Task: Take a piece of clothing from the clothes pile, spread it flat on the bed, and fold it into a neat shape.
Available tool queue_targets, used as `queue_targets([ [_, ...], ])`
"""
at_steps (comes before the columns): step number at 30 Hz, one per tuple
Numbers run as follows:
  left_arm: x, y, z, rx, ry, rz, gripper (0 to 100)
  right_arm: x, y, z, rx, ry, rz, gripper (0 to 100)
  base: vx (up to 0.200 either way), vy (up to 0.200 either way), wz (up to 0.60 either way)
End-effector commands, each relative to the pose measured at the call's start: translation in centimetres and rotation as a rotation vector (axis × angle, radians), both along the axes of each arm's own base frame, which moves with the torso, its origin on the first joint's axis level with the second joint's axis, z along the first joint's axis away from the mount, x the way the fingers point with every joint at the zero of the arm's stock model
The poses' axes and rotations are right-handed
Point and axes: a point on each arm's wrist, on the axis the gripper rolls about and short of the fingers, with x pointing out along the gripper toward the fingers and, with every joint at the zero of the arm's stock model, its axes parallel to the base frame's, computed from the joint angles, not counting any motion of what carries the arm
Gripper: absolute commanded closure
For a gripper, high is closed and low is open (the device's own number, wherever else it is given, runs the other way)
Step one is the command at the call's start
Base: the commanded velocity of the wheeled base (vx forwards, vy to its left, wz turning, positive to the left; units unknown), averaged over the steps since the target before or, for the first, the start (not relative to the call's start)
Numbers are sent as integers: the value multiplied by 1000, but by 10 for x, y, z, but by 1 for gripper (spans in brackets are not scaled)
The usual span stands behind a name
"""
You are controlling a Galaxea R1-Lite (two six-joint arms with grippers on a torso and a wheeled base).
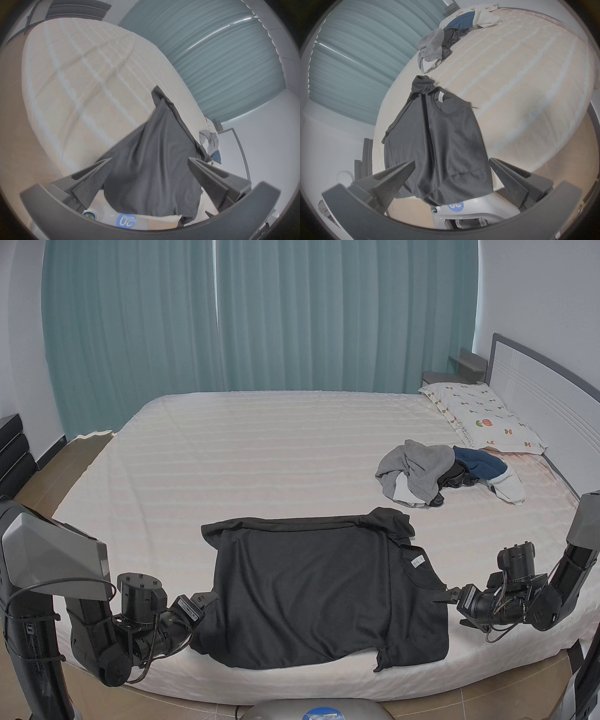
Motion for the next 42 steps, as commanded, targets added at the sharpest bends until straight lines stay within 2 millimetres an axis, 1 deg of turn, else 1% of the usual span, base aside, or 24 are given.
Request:
queue_targets([
  [1,-13,-3,-13,22,50,-28,0,-14,-6,-9,4,45,-3,0,0,0,0],
  [3,-12,-3,-14,29,48,-22,0,-16,-6,-12,3,51,-3,0,0,0,0],
  [5,-13,-7,-22,88,50,-13,0,-18,-6,-13,4,34,-2,0,0,0,0],
  [6,-13,-7,-22,88,50,-13,0,-18,-6,-13,4,34,-2,0,0,0,0],
  [7,-14,-12,-29,135,42,-10,0,-19,-6,-14,10,31,-1,0,0,0,0],
  [9,-12,-14,-32,153,22,5,0,-19,-6,-16,10,34,2,0,0,0,0],
  [15,-11,-17,-35,171,3,-9,0,-18,-6,-24,8,46,1,0,0,0,0],
  [21,-6,-18,-43,235,-6,-13,0,-19,-3,-22,10,20,8,0,0,0,0],
  [26,3,-20,-54,304,-23,0,0,-18,-3,-23,12,16,7,0,0,0,0],
  [31,15,-25,-59,331,-59,12,0,-17,-3,-22,11,7,4,0,0,0,0],
  [36,17,-25,-63,371,-63,-18,0,-16,-4,-21,10,1,-3,0,0,0,0],
  [39,22,-27,-66,384,-72,-24,0,-15,-4,-20,10,-2,-5,0,0,0,0],
  [40,22,-27,-66,383,-75,-24,100,-15,-4,-20,9,-2,-4,0,0,0,0],
  [42,23,-27,-66,382,-76,-23,100,-15,-4,-20,9,-1,-2,0,0,0,0],
])
